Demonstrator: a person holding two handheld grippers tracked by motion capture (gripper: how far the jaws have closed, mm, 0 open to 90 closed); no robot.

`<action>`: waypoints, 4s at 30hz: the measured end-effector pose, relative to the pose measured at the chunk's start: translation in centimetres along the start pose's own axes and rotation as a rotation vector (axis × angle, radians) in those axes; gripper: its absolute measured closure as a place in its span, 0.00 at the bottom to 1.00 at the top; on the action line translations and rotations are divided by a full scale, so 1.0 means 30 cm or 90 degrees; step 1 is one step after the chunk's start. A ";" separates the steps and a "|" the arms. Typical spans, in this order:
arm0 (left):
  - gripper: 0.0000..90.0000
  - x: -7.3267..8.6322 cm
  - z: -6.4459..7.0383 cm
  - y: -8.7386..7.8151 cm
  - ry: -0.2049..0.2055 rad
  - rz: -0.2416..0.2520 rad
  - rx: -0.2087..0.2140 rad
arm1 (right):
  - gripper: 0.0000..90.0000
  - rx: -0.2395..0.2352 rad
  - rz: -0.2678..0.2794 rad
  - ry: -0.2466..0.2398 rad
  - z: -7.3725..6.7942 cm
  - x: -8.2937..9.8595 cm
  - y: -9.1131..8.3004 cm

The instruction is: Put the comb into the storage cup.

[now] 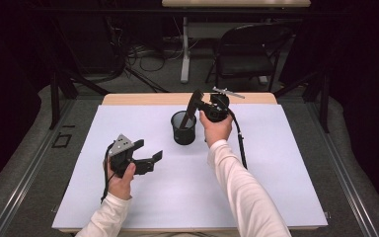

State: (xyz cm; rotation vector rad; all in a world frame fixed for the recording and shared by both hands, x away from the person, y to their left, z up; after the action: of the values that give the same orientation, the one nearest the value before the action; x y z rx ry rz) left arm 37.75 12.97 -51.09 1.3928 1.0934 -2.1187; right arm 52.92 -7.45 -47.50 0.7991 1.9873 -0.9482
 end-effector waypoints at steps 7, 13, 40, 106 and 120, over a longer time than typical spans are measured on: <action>0.18 0.000 -0.001 0.000 -0.001 0.000 -0.001 | 0.98 -0.001 -0.001 0.003 0.002 0.005 0.003; 0.18 0.000 -0.002 0.000 -0.001 -0.001 -0.001 | 0.98 -0.003 0.001 0.018 0.015 0.009 0.003; 0.18 0.006 -0.003 0.018 -0.001 -0.007 0.000 | 0.98 -0.012 -0.006 0.071 0.101 0.019 -0.009; 0.18 -0.001 -0.024 0.015 -0.007 -0.002 -0.008 | 0.48 0.025 -0.034 -0.081 0.102 0.056 -0.055; 0.18 -0.005 -0.023 0.014 -0.007 0.002 -0.007 | 0.45 0.040 -0.039 -0.136 0.095 0.068 -0.107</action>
State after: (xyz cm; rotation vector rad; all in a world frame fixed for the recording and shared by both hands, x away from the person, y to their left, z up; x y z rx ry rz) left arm 38.51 13.24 -51.27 1.3746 1.0962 -2.1133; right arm 50.44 -11.09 -49.33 0.6444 1.8131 -1.0895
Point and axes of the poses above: each handheld gripper's, and its own axes: y roughly forward along the jaws, x roughly out of its underside, z roughly to its right, the point moved 7 cm from there along y, roughly forward along the jaws, and after that the axes turned 3 degrees about -y, right-handed, at the moved point
